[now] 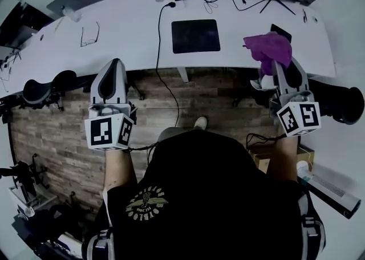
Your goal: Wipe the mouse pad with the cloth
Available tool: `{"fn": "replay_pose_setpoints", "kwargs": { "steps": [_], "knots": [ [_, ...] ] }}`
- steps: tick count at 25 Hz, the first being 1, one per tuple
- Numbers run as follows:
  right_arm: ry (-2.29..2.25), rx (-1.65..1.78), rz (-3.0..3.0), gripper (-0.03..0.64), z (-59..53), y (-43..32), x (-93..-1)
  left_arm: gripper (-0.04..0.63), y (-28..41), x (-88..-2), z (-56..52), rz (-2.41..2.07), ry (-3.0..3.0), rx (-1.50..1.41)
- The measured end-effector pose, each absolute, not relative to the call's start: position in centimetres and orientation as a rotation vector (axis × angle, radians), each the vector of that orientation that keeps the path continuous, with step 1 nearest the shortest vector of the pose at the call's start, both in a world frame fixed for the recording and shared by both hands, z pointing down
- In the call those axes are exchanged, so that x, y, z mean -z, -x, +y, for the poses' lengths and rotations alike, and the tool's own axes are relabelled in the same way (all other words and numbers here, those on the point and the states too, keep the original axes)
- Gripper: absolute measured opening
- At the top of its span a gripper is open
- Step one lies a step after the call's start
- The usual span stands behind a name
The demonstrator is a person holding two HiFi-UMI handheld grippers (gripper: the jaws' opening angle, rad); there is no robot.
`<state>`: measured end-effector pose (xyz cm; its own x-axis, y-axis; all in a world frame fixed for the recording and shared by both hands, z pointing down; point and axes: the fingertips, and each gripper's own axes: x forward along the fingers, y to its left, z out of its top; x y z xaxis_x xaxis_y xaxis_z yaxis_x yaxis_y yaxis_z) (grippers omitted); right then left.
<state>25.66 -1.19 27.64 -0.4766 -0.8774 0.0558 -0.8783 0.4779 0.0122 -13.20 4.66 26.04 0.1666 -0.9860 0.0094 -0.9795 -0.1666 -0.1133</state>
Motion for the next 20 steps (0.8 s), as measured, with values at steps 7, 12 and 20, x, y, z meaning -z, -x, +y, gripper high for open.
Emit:
{"fn": "replay_pose_setpoints", "kwargs": {
  "steps": [7, 12, 20],
  "knots": [
    [-1.541, -0.036, -2.702, 0.089, -2.4, -25.6, -27.5, 0.002, 13.4, -25.7, 4.9, 2.018, 2.304, 0.139],
    [-1.534, -0.038, -2.716, 0.089, -2.8, -25.5, -27.9, 0.002, 13.4, -25.9, 4.8, 2.018, 2.295, 0.136],
    [-1.558, -0.037, -2.711, 0.089, -3.5, -25.4, -27.9, 0.002, 13.2, -26.0, 2.9, 1.986, 2.316, 0.125]
  ]
}}
